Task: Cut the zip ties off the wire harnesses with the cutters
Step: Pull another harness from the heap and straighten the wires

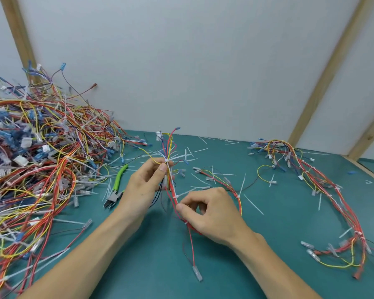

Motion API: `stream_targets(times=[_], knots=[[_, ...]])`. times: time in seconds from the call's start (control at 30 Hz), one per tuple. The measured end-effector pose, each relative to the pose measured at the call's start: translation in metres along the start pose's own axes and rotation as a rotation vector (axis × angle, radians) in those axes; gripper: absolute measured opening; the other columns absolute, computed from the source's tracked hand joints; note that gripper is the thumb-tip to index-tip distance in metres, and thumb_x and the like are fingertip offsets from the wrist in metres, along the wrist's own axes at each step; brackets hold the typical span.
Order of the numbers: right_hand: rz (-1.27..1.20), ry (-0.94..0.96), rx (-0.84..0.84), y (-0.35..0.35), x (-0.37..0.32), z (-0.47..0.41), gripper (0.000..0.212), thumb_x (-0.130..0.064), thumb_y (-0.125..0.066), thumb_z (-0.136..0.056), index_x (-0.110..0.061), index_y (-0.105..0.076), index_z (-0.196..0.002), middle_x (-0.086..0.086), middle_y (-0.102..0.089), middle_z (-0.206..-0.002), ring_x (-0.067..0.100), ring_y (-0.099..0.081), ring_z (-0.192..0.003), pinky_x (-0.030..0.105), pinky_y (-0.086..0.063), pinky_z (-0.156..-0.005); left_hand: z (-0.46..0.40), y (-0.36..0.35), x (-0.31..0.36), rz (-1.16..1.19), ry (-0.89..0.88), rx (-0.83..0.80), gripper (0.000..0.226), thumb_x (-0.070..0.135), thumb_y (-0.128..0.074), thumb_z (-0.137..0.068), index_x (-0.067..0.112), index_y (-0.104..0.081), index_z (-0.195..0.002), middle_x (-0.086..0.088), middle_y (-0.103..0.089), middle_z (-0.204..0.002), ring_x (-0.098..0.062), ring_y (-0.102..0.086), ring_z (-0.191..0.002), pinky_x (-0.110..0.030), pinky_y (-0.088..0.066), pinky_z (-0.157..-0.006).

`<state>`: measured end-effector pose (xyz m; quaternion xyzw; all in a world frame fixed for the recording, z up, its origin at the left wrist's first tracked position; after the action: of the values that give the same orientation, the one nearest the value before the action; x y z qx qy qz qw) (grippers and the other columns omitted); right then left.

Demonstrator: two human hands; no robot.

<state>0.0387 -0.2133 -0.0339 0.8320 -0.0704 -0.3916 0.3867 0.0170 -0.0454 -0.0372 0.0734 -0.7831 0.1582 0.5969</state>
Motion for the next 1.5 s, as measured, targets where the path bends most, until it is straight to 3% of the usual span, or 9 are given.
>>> stream_targets(times=[0.13,0.27,0.37,0.57,0.67,0.87,1.0,1.27,1.5], knots=[[-0.168,-0.061,0.045,-0.009,0.002,0.000,0.013,-0.034,-0.070,-0.086,-0.030,-0.073,-0.074,-0.011,-0.067,-0.068,0.007,-0.043,-0.051,0.015,-0.027,-0.055,0.003,-0.002,0.005,-0.038,-0.011,-0.089,0.019,0.022,-0.052,-0.102,0.022,-0.070,-0.107,-0.007,-0.075,-0.098,-0.008,-0.066,-0.094,-0.015,-0.051,-0.075],[-0.279,-0.141,0.089,-0.016,0.006,0.002,0.012,-0.025,-0.073,-0.090,-0.027,-0.073,-0.078,-0.008,-0.068,-0.069,0.008,-0.035,-0.050,0.024,-0.031,-0.052,0.002,-0.001,0.000,-0.036,0.023,-0.076,0.027,0.014,-0.049,-0.104,0.021,-0.071,-0.118,-0.006,-0.075,-0.110,-0.019,-0.064,-0.105,-0.035,-0.050,-0.098],[-0.335,-0.182,0.142,-0.012,0.011,0.000,0.012,-0.026,-0.072,-0.092,-0.026,-0.074,-0.081,0.000,-0.066,-0.063,0.011,-0.040,-0.052,0.030,-0.036,-0.054,0.002,0.000,0.000,-0.098,-0.016,-0.024,0.028,0.008,-0.053,-0.102,0.020,-0.071,-0.120,0.004,-0.075,-0.113,-0.007,-0.066,-0.110,-0.028,-0.048,-0.103],[-0.360,-0.223,0.268,-0.007,0.023,0.000,0.017,-0.022,-0.072,-0.094,-0.023,-0.071,-0.077,0.003,-0.055,-0.054,0.009,-0.036,-0.050,0.027,-0.031,-0.053,0.011,0.007,0.014,-0.415,-0.285,0.225,0.024,0.006,-0.063,-0.095,0.029,-0.069,-0.097,0.015,-0.071,-0.085,-0.002,-0.064,-0.082,-0.019,-0.048,-0.074],[-0.275,-0.192,0.335,-0.003,0.024,0.002,0.016,-0.025,-0.072,-0.093,-0.026,-0.069,-0.077,-0.017,-0.050,-0.051,0.007,-0.038,-0.047,0.016,-0.027,-0.053,0.015,-0.002,0.014,-0.357,-0.256,0.109,0.018,0.010,-0.068,-0.093,0.024,-0.070,-0.081,0.005,-0.063,-0.065,-0.011,-0.056,-0.060,-0.030,-0.048,-0.055],[-0.135,-0.100,0.419,0.002,0.018,0.000,0.013,-0.030,-0.068,-0.090,-0.022,-0.069,-0.080,-0.027,-0.056,-0.063,0.001,-0.051,-0.055,0.012,-0.028,-0.058,0.021,-0.019,0.004,-0.427,-0.207,-0.067,0.011,0.013,-0.072,-0.091,0.022,-0.078,-0.087,0.008,-0.070,-0.067,-0.004,-0.059,-0.060,-0.012,-0.043,-0.060],[-0.071,-0.050,0.471,0.005,0.014,0.002,0.011,-0.030,-0.070,-0.092,-0.025,-0.068,-0.082,-0.022,-0.058,-0.073,0.005,-0.052,-0.058,0.021,-0.034,-0.060,0.021,-0.018,0.000,-0.364,-0.133,-0.077,0.011,0.016,-0.072,-0.091,0.025,-0.079,-0.093,0.003,-0.074,-0.072,-0.014,-0.066,-0.068,-0.024,-0.054,-0.064],[0.059,0.079,0.480,0.008,0.001,0.002,0.006,-0.030,-0.072,-0.093,-0.031,-0.076,-0.089,-0.017,-0.062,-0.079,0.005,-0.046,-0.056,0.023,-0.042,-0.059,0.015,-0.013,-0.007,-0.106,0.033,-0.014,0.028,0.046,-0.072,-0.078,0.021,-0.080,-0.086,0.003,-0.051,-0.054,-0.013,-0.041,-0.048,-0.021,-0.039,-0.046],[0.212,0.104,0.452,0.011,-0.006,0.003,0.009,-0.037,-0.074,-0.091,-0.035,-0.081,-0.094,-0.014,-0.068,-0.078,0.003,-0.056,-0.070,0.030,-0.049,-0.061,0.011,-0.011,-0.014,-0.032,0.120,-0.031,0.025,0.039,-0.079,-0.072,0.017,-0.079,-0.082,-0.005,-0.050,-0.054,-0.014,-0.043,-0.046,-0.021,-0.041,-0.047]])
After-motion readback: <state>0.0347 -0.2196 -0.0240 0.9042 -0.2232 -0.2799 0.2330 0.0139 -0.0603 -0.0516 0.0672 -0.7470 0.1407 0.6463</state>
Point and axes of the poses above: each hand's wrist, its own z-axis away from the middle knuckle, its own y-axis out of the back of the hand, x = y × z, the point moved 5 cm from there along -z, towards the middle knuckle
